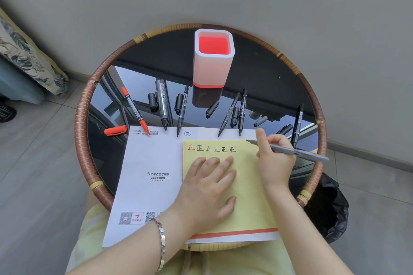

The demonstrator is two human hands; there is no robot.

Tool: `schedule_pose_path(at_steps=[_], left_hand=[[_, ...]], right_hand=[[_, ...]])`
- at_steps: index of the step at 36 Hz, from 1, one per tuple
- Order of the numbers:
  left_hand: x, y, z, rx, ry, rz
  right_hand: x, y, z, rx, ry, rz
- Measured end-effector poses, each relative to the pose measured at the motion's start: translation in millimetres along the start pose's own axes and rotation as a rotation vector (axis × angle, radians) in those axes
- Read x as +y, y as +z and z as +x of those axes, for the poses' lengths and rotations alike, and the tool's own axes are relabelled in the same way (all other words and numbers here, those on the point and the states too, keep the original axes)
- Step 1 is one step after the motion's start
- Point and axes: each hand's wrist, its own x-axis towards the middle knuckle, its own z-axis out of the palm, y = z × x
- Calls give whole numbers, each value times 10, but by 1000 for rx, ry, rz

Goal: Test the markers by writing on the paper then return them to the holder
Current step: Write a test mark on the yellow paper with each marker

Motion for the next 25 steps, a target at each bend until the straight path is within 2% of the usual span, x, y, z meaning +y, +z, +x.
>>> schedule_pose_path(at_steps=[3,7,9,13,16,18,25], left_hand=[[35,-6,34,-20,18,25],[67,-12,61,-84,20,44],[66,-14,60,-100,19,41],[57,-20,56,-119,19,41],[61,-36,63,-126,17,40],[60,-43,64,-132,14,50],[59,-38,63,-145,13,47]], right_hand=[[-149,-158,102,-89,56,-25],[-388,-379,295,-141,220,46],[-470,-469,401,-155,234,-82],[-536,-525,570,-239,167,-482],[-508,-435,634,-307,129,-667],[-463,-331,643,-327,101,-738],[-235,-93,670,-185,-50,-875]])
